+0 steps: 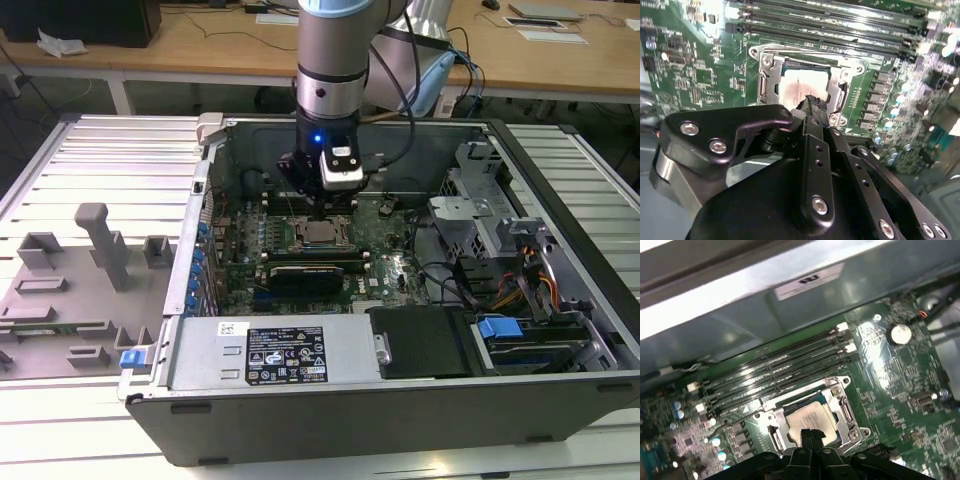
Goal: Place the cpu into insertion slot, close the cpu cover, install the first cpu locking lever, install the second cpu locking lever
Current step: 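Close the cpu cover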
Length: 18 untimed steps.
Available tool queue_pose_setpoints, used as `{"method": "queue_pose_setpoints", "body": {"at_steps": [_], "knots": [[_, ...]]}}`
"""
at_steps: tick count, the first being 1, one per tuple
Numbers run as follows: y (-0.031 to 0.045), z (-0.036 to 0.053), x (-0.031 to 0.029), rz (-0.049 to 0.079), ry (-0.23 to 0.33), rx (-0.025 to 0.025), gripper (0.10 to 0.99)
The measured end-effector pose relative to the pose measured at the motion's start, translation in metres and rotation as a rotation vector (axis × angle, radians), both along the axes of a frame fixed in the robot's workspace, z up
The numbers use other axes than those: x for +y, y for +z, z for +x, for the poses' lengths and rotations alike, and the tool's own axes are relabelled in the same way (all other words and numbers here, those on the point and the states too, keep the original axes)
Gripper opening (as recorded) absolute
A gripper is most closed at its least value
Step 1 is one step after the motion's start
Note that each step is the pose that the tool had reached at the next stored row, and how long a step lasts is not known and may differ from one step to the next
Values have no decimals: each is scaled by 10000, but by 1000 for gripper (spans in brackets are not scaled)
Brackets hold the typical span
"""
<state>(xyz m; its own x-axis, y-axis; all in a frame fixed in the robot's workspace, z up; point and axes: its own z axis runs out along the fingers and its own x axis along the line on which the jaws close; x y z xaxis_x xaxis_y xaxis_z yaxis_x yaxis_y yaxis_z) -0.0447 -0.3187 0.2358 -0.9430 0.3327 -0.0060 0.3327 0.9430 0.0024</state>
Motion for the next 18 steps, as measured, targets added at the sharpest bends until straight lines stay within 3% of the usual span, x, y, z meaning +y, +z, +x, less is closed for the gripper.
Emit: {"method": "queue_pose_setpoints", "body": {"at_steps": [4, 12, 14, 18], "knots": [[-11, 0, 0, 0, 1472, 1, 106], [-15, 1, 0, -2, 3452, -13, 106], [-16, 0, 0, -3, 3804, -16, 106], [-16, 0, -1, -2, 3821, -15, 106]]}}
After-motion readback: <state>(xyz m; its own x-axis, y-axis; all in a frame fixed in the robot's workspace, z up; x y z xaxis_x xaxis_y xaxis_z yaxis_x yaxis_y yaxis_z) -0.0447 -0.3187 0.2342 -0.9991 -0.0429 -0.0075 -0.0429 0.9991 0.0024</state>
